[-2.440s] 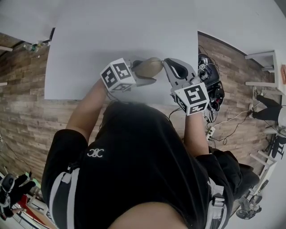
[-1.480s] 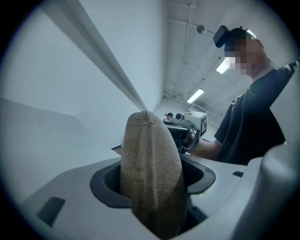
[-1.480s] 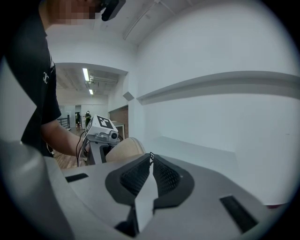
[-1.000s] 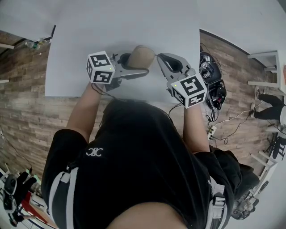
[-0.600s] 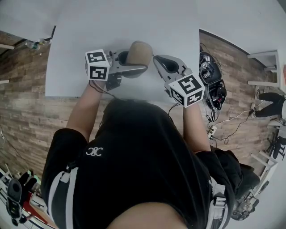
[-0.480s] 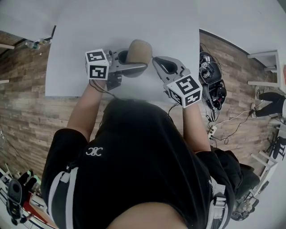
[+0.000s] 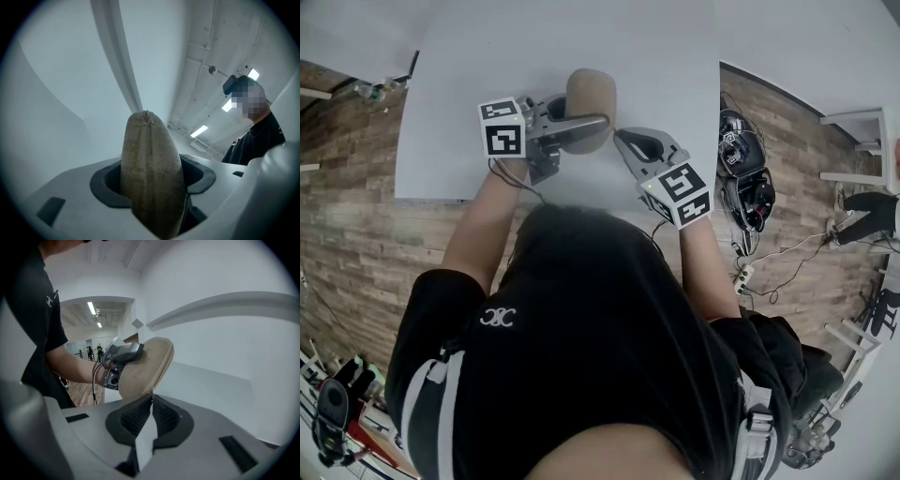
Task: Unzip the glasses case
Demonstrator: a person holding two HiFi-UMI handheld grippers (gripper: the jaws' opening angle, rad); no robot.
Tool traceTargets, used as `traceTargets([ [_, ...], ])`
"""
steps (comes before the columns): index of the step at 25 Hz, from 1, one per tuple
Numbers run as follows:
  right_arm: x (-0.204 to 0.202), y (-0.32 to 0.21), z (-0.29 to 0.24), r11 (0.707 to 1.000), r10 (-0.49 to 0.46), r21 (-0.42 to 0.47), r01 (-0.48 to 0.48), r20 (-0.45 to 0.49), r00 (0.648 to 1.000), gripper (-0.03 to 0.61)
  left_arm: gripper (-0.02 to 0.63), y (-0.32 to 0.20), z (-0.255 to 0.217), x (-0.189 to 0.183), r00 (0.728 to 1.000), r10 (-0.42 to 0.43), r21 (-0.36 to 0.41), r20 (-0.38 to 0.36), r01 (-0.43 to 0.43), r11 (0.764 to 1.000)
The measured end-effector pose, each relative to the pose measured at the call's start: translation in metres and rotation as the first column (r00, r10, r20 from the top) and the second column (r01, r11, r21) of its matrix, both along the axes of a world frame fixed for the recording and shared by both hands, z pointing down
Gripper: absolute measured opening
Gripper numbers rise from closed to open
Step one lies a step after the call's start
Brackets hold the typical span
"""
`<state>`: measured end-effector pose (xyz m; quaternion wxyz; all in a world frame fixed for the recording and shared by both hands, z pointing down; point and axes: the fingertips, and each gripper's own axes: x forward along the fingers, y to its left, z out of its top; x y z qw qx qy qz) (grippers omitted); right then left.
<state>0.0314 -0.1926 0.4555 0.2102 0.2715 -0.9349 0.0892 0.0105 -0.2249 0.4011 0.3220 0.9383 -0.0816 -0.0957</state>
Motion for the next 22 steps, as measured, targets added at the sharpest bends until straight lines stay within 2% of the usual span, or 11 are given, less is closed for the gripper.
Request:
traceTargets([
  [8, -0.005, 0.013, 0.012, 1.0, -0.023, -0.017, 0.023, -0.024, 0.999, 0.028, 0.295, -0.01, -0.012, -0.003, 0.996, -0.071, -0.019, -0.061, 0.07, 0.997],
  [13, -0.018, 0.027, 0.021, 0.997, -0.064, -0.051, 0.063, -0.019, 0.998, 0.028, 0.295, -0.009, -0.019, -0.003, 0.994, -0.094, -0.006, -0.06, 0.094, 0.996],
  [19, -0.042, 0.039, 0.018, 0.988, -0.118, -0.097, 0.122, 0.052, 0.992, 0.028, 0.295, -0.01, -0.033, -0.004, 0.989, -0.098, -0.006, -0.114, 0.098, 0.995],
  [22, -0.056, 0.045, 0.013, 0.98, -0.139, -0.125, 0.153, 0.116, 0.984, 0.028, 0.295, -0.008, -0.038, -0.003, 0.986, -0.096, -0.005, -0.134, 0.096, 0.995],
])
